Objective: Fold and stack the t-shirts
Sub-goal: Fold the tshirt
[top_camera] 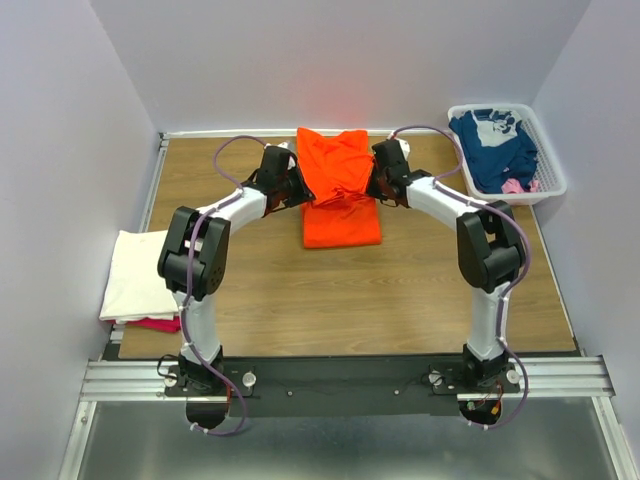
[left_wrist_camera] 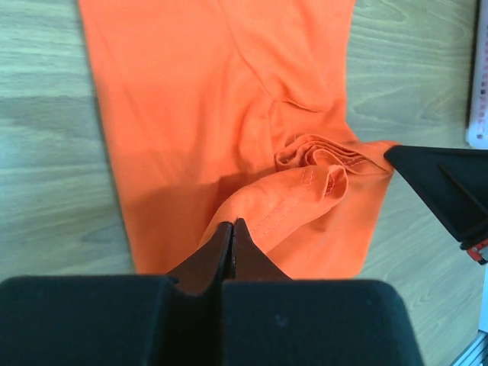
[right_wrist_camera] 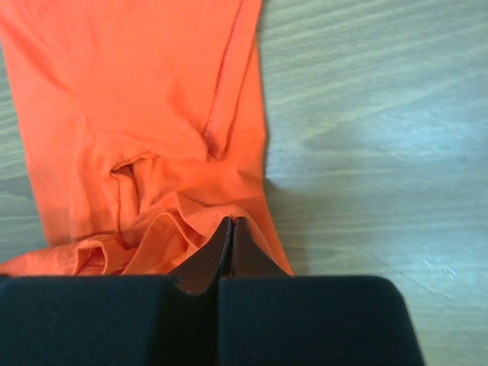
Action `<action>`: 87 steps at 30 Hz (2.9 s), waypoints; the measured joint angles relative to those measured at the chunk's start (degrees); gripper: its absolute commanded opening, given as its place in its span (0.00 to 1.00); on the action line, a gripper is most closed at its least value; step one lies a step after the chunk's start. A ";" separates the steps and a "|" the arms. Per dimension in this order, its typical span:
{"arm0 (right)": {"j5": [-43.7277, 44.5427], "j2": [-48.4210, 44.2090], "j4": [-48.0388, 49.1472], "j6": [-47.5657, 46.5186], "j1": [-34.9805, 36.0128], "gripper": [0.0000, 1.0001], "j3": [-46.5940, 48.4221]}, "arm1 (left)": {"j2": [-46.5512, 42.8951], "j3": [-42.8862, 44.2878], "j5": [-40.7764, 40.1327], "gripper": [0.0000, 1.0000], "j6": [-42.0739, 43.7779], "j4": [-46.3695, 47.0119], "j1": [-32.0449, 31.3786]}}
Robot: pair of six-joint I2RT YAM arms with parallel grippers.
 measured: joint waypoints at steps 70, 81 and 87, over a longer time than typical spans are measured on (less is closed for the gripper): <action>2.05 7.63 1.57 -13.00 0.85 0.52 9.40 | 17.86 24.17 -8.85 0.58 14.64 -12.48 0.57; 2.62 7.63 1.55 -13.00 0.85 0.52 9.31 | 17.86 24.09 -8.35 0.50 15.32 -11.85 0.52; 2.67 7.63 1.55 -13.22 0.85 0.52 9.31 | 18.05 24.09 -7.37 0.45 15.45 -11.34 0.52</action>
